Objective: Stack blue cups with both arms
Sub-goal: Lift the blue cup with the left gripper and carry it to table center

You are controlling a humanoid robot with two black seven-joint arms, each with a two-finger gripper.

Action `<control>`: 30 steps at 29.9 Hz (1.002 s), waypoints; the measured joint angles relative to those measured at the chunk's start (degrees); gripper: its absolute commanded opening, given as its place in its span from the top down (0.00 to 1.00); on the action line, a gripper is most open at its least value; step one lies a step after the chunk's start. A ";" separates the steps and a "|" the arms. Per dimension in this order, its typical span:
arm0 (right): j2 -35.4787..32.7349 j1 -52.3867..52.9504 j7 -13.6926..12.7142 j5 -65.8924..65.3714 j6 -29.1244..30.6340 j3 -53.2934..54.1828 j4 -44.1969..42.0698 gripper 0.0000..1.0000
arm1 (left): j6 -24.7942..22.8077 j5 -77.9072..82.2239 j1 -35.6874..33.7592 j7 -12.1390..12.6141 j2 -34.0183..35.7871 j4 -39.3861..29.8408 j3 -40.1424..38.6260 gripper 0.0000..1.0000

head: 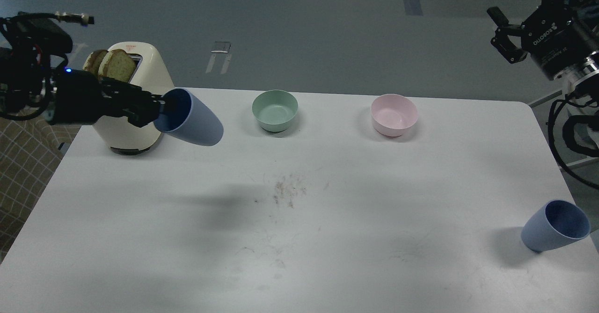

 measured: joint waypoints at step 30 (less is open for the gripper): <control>0.01 23.92 0.00 0.24 -0.02 -16.47 0.06 0.00 | -0.37 23.24 -12.10 0.01 -47.40 22.25 12.00 1.00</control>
